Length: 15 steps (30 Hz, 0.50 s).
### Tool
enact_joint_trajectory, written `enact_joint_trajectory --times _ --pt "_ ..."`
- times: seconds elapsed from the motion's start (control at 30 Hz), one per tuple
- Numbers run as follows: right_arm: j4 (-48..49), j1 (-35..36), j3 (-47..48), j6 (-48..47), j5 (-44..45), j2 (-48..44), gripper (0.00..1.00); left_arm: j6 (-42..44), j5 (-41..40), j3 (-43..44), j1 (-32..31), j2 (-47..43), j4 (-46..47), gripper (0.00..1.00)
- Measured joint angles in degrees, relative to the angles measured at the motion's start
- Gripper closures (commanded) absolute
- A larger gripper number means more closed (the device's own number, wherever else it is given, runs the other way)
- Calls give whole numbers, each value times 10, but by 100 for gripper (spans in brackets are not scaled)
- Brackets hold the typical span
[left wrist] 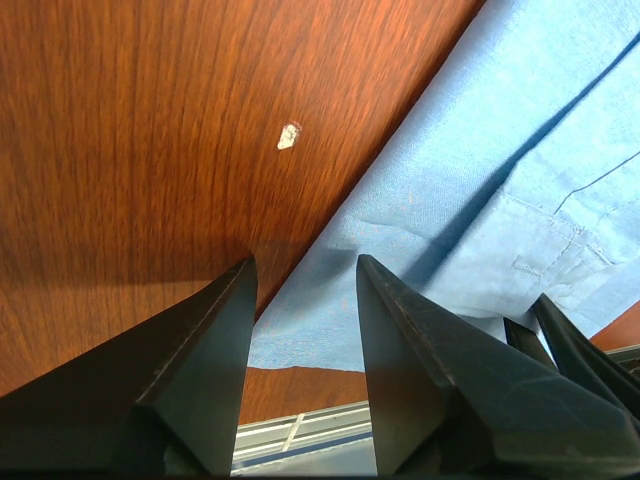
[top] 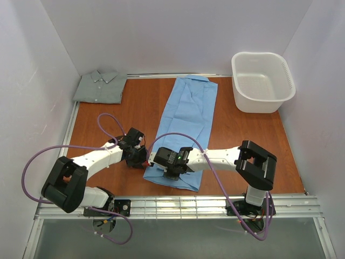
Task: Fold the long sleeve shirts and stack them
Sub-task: Fold the shirt
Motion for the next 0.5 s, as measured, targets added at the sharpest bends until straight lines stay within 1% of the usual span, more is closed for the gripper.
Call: enact_joint_trajectory --times 0.07,0.1,0.13,0.5 --pt "-2 0 2 0 -1 0 94 0 1 0 0 0 0 61" --pt "-4 0 3 0 -2 0 97 0 2 0 0 0 0 61" --pt "-4 0 4 -2 -3 -1 99 0 2 0 0 0 1 61" --pt "-17 2 5 -6 -41 -18 99 3 3 0 1 0 2 61"
